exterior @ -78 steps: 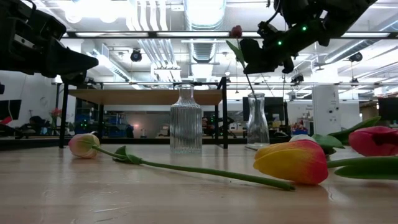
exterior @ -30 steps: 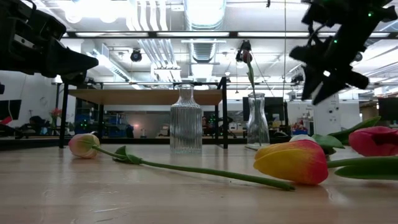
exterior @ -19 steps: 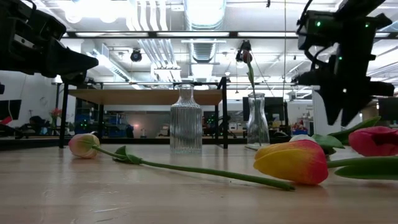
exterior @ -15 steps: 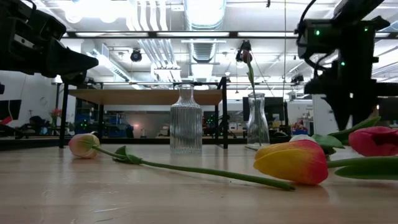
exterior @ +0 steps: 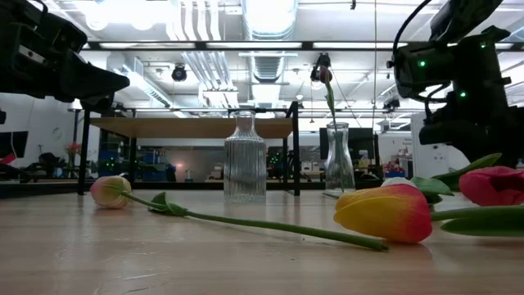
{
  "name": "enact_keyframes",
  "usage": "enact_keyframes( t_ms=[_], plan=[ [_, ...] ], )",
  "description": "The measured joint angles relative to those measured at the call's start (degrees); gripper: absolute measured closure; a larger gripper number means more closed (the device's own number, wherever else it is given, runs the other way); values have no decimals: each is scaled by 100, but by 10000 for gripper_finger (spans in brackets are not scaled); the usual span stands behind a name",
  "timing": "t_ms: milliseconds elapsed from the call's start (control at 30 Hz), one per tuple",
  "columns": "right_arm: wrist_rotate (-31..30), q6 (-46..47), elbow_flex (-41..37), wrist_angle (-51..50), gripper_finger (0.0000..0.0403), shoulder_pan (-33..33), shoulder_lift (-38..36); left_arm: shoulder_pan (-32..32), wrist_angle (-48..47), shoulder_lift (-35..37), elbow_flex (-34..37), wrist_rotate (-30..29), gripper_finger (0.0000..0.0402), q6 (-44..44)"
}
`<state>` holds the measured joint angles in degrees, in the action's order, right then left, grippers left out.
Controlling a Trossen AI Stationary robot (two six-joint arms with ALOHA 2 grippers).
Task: Pick and place flowers into a vace then onto a shelf
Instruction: Put the black tulip into the top transparent vase
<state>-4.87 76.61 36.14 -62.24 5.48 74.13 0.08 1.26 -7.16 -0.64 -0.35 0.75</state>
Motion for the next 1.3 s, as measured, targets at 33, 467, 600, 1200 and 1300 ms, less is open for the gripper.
enact_keyframes(
  t_ms=[33, 467, 600, 1200, 1300],
  plan=[
    [-2, -2, 0, 6, 264, 0, 37, 0, -2, 0, 0, -1, 402, 0],
    [108, -141, -23, 11, 288, 0, 899, 0, -2, 2, 0, 1, 402, 0],
    [206, -157, -45, 105, 289, 1, 1150, 0, -2, 4, 0, -1, 402, 0],
    [-17, -808, -219, 311, 311, 15, 795, 0, -2, 7, 0, 1, 402, 0],
    [-30, -875, -240, 332, 319, 15, 771, -1, -2, 7, 0, -1, 402, 0]
  ],
)
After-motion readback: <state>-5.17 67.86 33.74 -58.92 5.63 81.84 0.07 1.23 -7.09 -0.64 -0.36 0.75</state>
